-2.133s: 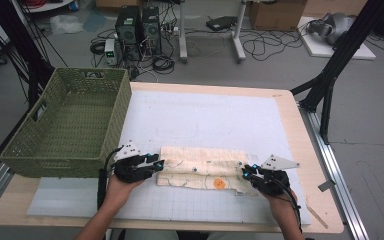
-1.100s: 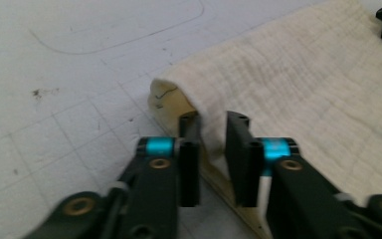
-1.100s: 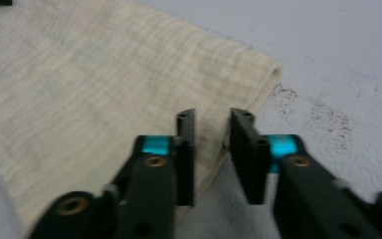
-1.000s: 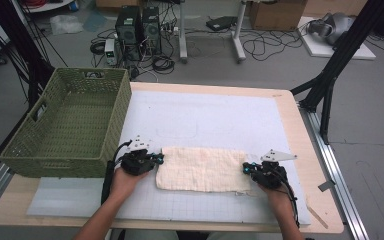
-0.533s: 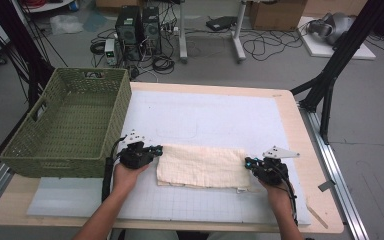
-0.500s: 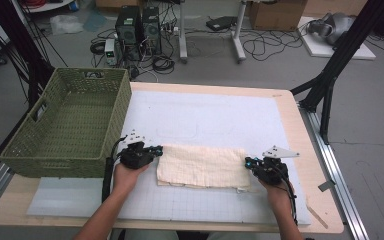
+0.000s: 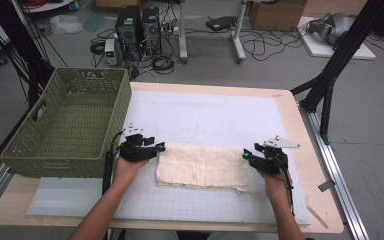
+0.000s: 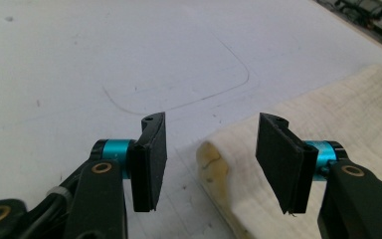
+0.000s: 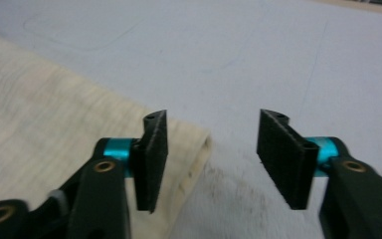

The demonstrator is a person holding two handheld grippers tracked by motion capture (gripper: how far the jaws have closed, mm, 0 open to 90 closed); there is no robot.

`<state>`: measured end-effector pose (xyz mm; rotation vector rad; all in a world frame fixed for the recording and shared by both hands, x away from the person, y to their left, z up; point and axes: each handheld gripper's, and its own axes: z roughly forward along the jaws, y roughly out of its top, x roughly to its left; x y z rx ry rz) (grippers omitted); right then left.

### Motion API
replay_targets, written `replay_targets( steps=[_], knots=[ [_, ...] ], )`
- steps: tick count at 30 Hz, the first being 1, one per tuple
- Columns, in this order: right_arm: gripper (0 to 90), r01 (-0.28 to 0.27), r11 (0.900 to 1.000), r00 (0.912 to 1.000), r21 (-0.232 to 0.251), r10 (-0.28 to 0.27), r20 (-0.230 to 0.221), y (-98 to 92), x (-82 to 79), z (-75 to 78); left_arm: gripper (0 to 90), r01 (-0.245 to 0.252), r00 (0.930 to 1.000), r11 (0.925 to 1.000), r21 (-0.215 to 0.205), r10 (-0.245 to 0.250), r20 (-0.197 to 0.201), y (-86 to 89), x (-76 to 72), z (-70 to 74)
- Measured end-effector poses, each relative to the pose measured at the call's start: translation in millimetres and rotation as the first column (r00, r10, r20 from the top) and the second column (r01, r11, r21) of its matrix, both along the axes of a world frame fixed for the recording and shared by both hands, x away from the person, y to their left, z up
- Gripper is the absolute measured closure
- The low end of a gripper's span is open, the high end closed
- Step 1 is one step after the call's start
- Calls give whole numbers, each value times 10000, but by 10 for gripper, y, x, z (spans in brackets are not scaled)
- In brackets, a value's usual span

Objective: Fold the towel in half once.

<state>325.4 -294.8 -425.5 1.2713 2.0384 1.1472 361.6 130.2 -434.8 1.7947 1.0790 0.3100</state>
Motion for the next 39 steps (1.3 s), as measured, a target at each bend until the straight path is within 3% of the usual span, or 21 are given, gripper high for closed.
replay_targets(
  steps=[4,7,10,11,12,14,16,18,23,29,31,35,37,39],
  knots=[
    [438,-335,9992,9986,-197,327,-412,105,181,-50,455,258,9987,9987,436,-239,-447,-94,165,-36],
    [497,-619,9973,9945,-384,584,-874,163,280,-139,500,445,9977,9972,593,-413,-542,-131,194,-95],
    [602,-897,9956,9853,-265,848,-1481,162,326,-220,594,935,9926,9909,969,-853,-863,-158,196,-159],
    [630,-956,9950,9839,-273,903,-1543,162,325,-239,629,1107,9925,9849,1329,-1027,-657,-161,177,-151],
    [750,-1122,9936,9820,-124,1090,-1541,139,313,-240,767,1221,9911,9834,1345,-1135,-695,-160,173,-150],
    [827,-1355,9908,9781,-25,1333,-1596,130,305,-238,841,1255,9911,9814,1455,-1175,-628,-160,164,-141],
    [839,-1511,9875,9792,-441,1435,-1435,158,289,-225,856,1178,9926,9813,1520,-1118,-475,-162,156,-131],
    [842,-1470,9850,9838,-902,1360,-1172,196,271,-207,859,913,9958,9859,1401,-902,-141,-159,148,-111],
    [842,-1092,9881,9935,-1084,1048,-455,210,268,-169,859,287,9985,9950,961,-330,430,-136,155,-59],
    [839,-665,9858,9966,-1539,581,-590,260,324,-245,857,316,9995,9894,1421,-321,13,-193,181,-144],
    [833,-561,9860,9975,-1568,486,-518,265,334,-248,854,264,9996,9901,1376,-259,-55,-193,186,-150],
    [738,-387,9835,9985,-1770,310,-461,262,326,-235,801,178,9998,9884,1507,-163,-116,-170,184,-152],
    [664,-184,9866,9992,-1622,124,-378,224,314,-209,695,25,10000,9898,1425,-27,9,-127,169,-131],
    [592,-76,9897,9997,-1430,45,-221,174,290,-167,649,-5,9997,9929,1188,-24,246,-80,148,-104]
  ],
)
